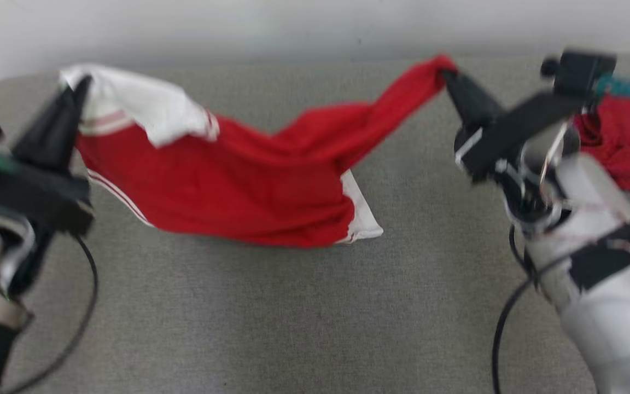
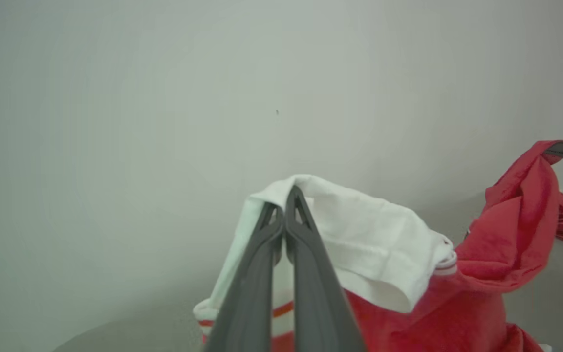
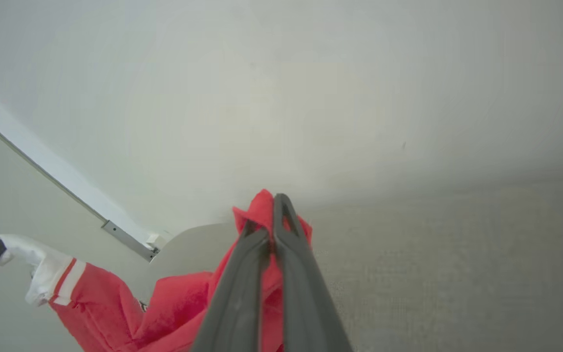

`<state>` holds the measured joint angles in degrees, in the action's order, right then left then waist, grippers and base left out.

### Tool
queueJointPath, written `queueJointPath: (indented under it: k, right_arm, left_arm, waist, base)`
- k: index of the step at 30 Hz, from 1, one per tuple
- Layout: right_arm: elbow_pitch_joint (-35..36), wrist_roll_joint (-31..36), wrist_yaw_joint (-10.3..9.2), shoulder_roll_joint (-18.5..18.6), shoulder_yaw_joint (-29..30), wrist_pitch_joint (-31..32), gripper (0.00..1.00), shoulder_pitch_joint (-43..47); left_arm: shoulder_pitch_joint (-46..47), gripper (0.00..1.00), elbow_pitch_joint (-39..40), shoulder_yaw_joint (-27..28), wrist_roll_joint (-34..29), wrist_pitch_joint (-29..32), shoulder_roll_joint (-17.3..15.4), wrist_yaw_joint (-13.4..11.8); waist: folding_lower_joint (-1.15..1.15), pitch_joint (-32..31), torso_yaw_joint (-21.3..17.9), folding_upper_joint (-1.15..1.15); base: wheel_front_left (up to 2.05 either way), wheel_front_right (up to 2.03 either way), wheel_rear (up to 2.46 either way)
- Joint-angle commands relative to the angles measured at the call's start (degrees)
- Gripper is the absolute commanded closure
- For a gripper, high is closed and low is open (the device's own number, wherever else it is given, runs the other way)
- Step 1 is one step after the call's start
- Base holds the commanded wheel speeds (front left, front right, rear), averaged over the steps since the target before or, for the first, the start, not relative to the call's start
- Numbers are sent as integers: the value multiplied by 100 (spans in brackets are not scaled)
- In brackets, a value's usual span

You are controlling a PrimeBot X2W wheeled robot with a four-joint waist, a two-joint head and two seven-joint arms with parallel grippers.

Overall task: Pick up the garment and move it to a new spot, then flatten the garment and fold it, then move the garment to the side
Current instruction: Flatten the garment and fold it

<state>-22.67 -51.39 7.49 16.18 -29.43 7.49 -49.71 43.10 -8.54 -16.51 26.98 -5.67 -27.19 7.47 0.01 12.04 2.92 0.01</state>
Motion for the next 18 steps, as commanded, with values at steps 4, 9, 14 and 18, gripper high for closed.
queueJointPath:
  k: [4, 9, 14, 18]
  right_arm:
    - [-704, -347, 1, -282, 256, 333, 100, -1018]
    - [-1732, -551, 1, -671, 652, 555, 100, -2409]
    - [-2797, -500, 1, -951, 1056, 491, 100, -3726]
    - [-3643, -513, 1, -1130, 1407, 224, 100, -4644]
  left_arm:
    - [966, 100, -444, -240, 343, 114, -272, -4]
    - [2261, 100, -1053, -536, 766, 222, -495, -4]
    - [3460, 100, -1660, -747, 1014, 287, -609, -4]
    - [4391, 100, -2156, -826, 1149, 313, -587, -4]
  waist:
    - [-1, 677, -115, -1]
    - [-1, 1087, -168, -1]
    - [-1, 1338, -214, -1]
    - [-1, 1373, -315, -1]
  base:
    - [0, 0, 0]
    - [0, 0, 0]
    - [0, 0, 0]
    - [0, 0, 0]
